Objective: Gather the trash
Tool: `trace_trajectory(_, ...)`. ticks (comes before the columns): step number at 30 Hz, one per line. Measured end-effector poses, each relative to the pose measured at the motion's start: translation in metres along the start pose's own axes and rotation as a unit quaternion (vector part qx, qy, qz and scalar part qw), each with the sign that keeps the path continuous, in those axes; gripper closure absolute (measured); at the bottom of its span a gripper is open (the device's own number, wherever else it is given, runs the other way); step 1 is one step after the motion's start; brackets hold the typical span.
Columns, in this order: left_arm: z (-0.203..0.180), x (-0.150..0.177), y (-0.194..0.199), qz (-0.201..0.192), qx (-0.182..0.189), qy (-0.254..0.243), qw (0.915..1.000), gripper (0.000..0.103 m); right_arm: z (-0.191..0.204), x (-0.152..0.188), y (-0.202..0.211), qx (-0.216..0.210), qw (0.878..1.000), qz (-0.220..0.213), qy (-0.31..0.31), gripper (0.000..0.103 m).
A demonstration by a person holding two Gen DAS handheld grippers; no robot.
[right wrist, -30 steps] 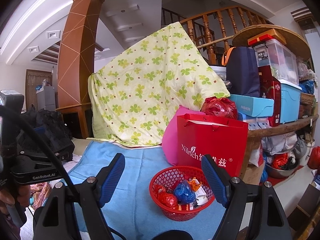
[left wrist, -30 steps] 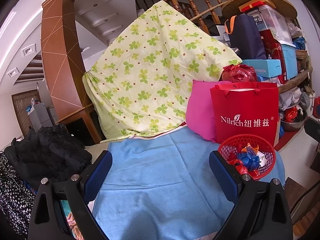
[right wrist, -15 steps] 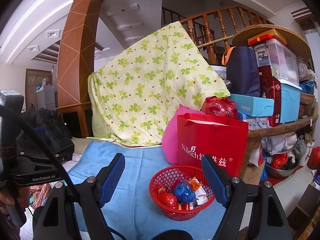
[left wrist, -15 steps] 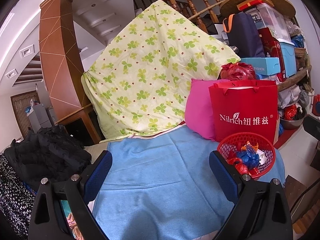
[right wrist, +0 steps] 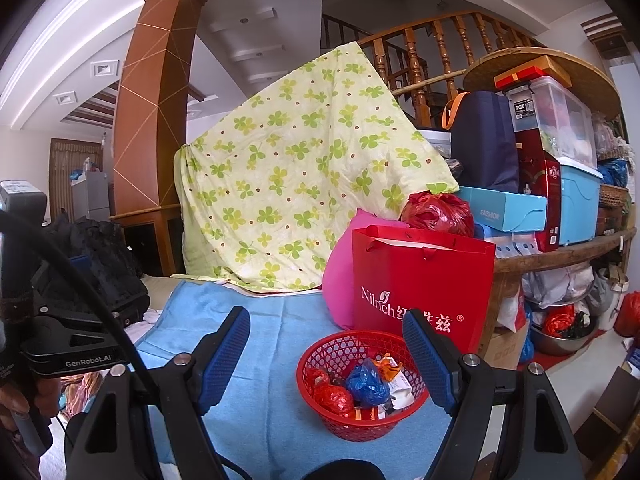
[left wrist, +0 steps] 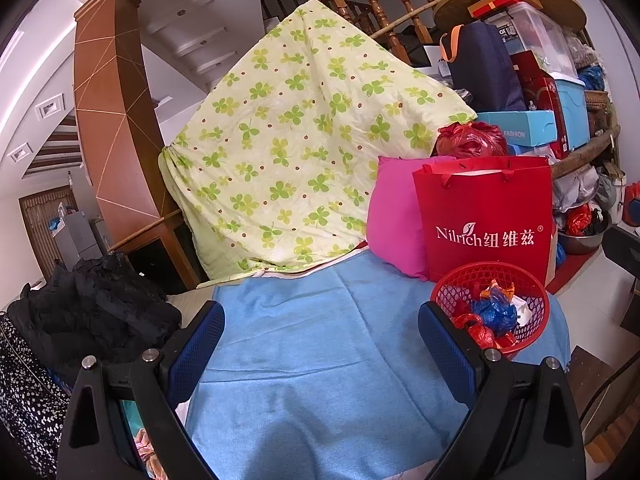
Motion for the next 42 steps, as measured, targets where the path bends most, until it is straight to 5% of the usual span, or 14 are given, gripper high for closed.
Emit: trace_trajectory(42,0.004,0.029,-0.024,0.025,0.044,-0.060,0.9969,0.006,-0.029,0.016,-0.022,0.018,0.999,0.034,-0.013,0.021)
Point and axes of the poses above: each gripper's, at about its wrist camera, not at the fingertips, and y roughly against the way its jaws point, z to its left, x to its underside, the point moved 3 cm from there along -y, roughly the way its jaws point, and after that the axes turned 11 degrees about -y, right-handed, at the moved point
